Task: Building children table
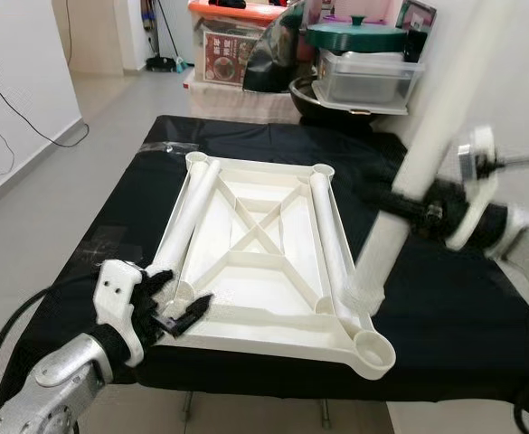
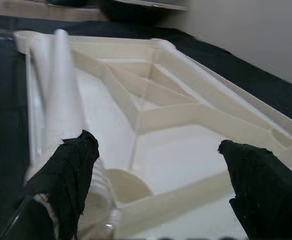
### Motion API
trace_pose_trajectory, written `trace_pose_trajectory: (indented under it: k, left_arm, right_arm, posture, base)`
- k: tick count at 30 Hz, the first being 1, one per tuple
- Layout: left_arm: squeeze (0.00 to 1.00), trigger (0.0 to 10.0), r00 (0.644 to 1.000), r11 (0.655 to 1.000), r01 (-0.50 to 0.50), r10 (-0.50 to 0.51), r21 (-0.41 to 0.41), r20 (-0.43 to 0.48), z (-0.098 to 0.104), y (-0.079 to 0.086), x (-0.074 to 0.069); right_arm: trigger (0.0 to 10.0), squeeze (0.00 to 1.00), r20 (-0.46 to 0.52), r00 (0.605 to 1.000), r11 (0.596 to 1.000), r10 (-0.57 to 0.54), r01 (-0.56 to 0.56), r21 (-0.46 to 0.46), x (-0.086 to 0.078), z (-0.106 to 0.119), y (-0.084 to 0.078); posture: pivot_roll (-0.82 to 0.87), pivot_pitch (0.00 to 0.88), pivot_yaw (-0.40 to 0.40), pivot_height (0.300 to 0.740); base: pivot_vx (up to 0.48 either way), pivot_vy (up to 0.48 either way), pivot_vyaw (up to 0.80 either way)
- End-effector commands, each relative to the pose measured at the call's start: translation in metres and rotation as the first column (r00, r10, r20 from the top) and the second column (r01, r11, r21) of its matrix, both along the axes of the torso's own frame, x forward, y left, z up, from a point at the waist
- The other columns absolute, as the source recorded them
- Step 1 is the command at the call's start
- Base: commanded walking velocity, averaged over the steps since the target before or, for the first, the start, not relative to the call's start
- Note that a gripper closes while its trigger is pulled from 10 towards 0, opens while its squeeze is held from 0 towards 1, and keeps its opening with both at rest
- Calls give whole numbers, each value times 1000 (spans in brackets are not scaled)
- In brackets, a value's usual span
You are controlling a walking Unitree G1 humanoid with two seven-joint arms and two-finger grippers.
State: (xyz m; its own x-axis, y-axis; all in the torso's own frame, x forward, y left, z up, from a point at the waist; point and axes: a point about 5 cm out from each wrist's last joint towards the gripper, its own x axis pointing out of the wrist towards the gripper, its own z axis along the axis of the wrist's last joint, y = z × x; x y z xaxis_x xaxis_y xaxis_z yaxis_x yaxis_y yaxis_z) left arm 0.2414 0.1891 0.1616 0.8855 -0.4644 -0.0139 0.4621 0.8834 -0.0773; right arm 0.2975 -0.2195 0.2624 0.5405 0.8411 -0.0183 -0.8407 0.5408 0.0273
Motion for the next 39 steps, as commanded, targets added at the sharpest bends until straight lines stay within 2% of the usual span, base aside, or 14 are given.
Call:
trace_pose_trajectory:
  k: [1, 7, 9, 21, 30, 32, 35, 39]
  left_arm:
    - [0, 10000, 999, 999, -47, 47, -1, 3, -1, 4, 3]
    - [0, 10000, 996, 996, -86, 86, -20, 0, 0, 9, 5]
    - [0, 10000, 997, 997, -73, 73, -31, 2, 0, 4, 6]
    - [0, 10000, 996, 995, -85, 86, -54, 9, 1, 1, 10]
    - [0, 10000, 996, 994, -88, 88, -60, 1, 0, 0, 12]
    - [0, 10000, 996, 994, -89, 90, -61, 1, 0, 0, 13]
    - [0, 10000, 995, 993, -96, 96, -62, 3, 1, 0, 15]
    - [0, 10000, 995, 993, -98, 98, -63, 3, 1, 1, 15]
  right_arm:
    - [0, 0, 69, 998, 998, -6, 10, -57, -5, 4, 3]
    - [0, 0, 54, 998, 989, -12, 20, -149, -19, -21, 12]
    - [0, 0, 51, 999, 981, -15, 24, -190, -23, -30, 13]
    - [0, 0, 62, 998, 962, -27, 43, -269, -32, -36, 5]
    - [0, 0, 70, 997, 968, -27, 43, -246, -37, -37, 13]
    - [0, 0, 69, 997, 973, -25, 40, -228, -38, -39, 18]
    - [0, 0, 54, 998, 983, -29, 39, -181, -42, -54, 36]
    - [0, 0, 39, 999, 985, -27, 33, -171, -44, -61, 42]
  posture:
    - [62, 0, -99, 740]
    - [49, 0, -93, 740]
    - [37, 0, -86, 740]
    - [23, 0, -81, 740]
    - [19, 0, -76, 740]
    - [22, 0, -76, 740]
    - [26, 0, -74, 740]
    - [28, 0, -75, 740]
  base:
    - [0, 0, 0]
    - [0, 0, 0]
    - [0, 0, 0]
    - [0, 0, 0]
    - [0, 0, 0]
    - [0, 0, 0]
    - [0, 0, 0]
    - [0, 0, 0]
